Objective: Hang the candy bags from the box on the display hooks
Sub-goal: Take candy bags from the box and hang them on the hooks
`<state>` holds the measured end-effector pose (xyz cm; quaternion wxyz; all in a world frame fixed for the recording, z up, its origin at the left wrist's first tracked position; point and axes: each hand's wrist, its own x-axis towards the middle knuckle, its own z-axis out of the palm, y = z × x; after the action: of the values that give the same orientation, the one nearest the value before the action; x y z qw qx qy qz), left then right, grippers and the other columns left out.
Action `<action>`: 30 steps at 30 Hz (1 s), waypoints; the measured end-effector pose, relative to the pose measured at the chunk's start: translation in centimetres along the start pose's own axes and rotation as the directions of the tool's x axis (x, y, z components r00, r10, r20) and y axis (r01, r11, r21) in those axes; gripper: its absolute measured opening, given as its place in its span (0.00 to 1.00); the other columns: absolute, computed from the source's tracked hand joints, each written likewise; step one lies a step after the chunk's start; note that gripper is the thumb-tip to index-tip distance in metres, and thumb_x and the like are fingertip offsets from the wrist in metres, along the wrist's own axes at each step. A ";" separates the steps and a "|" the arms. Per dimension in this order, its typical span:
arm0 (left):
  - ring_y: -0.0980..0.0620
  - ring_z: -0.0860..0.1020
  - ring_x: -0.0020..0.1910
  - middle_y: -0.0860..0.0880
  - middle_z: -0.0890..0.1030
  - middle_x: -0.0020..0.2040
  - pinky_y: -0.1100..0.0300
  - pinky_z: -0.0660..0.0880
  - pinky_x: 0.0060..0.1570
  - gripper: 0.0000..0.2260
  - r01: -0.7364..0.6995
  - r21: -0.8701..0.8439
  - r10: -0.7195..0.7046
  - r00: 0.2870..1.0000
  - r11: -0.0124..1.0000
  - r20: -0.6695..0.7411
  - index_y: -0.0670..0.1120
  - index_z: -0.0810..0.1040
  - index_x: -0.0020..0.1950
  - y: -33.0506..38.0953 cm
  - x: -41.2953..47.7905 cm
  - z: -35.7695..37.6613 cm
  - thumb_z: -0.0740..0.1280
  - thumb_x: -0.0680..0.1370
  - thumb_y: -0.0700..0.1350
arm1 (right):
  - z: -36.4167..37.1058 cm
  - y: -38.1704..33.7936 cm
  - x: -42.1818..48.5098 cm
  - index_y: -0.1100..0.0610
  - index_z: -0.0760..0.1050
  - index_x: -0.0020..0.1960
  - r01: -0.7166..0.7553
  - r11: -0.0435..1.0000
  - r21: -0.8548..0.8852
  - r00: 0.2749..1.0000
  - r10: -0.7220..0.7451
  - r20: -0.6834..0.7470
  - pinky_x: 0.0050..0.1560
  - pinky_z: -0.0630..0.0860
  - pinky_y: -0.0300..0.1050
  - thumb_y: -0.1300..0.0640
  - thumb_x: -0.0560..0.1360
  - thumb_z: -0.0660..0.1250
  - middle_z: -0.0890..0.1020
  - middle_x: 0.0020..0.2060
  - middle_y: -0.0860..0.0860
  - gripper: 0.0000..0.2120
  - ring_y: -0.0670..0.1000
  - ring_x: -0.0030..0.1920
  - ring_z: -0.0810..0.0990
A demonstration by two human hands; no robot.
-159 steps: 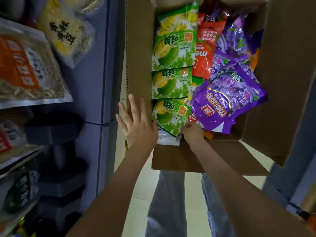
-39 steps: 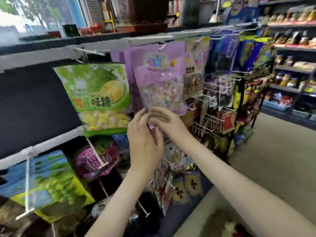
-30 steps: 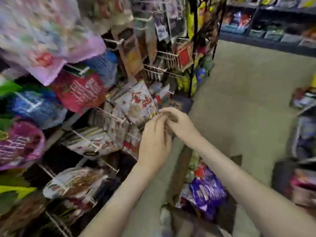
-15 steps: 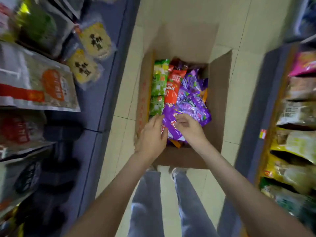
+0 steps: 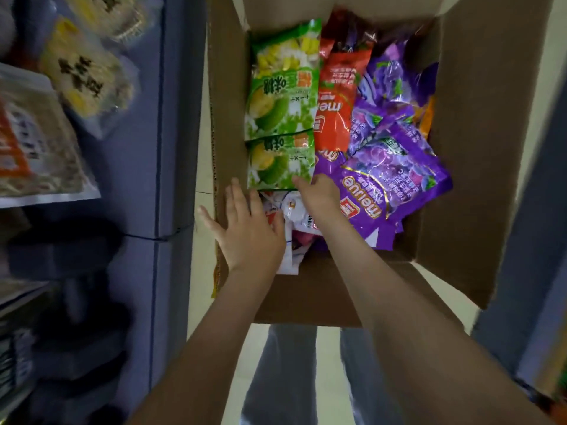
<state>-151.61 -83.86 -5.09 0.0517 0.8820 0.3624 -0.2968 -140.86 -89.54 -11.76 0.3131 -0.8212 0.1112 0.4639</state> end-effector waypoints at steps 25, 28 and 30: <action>0.41 0.79 0.53 0.38 0.82 0.50 0.56 0.66 0.51 0.10 -0.570 -0.624 0.516 0.805 0.535 -0.293 0.38 0.79 0.54 -3.1 -15.1 -35.6 0.67 0.77 0.43 | -25.3 -20.8 -36.9 0.62 0.74 0.51 0.766 0.371 -0.525 0.624 -0.625 0.470 0.46 0.68 0.48 0.54 0.79 0.61 0.80 0.45 0.57 0.10 0.56 0.46 0.76; 0.47 0.79 0.46 0.44 0.82 0.42 0.54 0.69 0.44 0.05 -0.488 -0.698 0.326 0.872 0.524 -0.365 0.46 0.80 0.49 -5.6 -19.8 -41.3 0.66 0.79 0.47 | -28.0 -24.7 -42.7 0.57 0.72 0.46 0.817 0.390 -0.425 0.553 -0.739 0.385 0.37 0.64 0.40 0.60 0.77 0.64 0.73 0.32 0.47 0.02 0.47 0.33 0.69; 0.55 0.77 0.37 0.46 0.79 0.35 0.55 0.71 0.42 0.07 -0.486 -0.715 0.209 0.871 0.502 -0.446 0.48 0.78 0.42 -7.7 -22.4 -44.1 0.66 0.79 0.48 | -29.0 -27.0 -45.9 0.55 0.74 0.45 0.841 0.387 -0.377 0.511 -0.797 0.323 0.38 0.66 0.35 0.63 0.76 0.65 0.72 0.31 0.44 0.04 0.44 0.33 0.68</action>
<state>-147.85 -78.32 44.52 0.4509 0.8480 0.2726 0.0566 -133.01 -91.33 48.33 0.2861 -0.7964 -0.4430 0.2961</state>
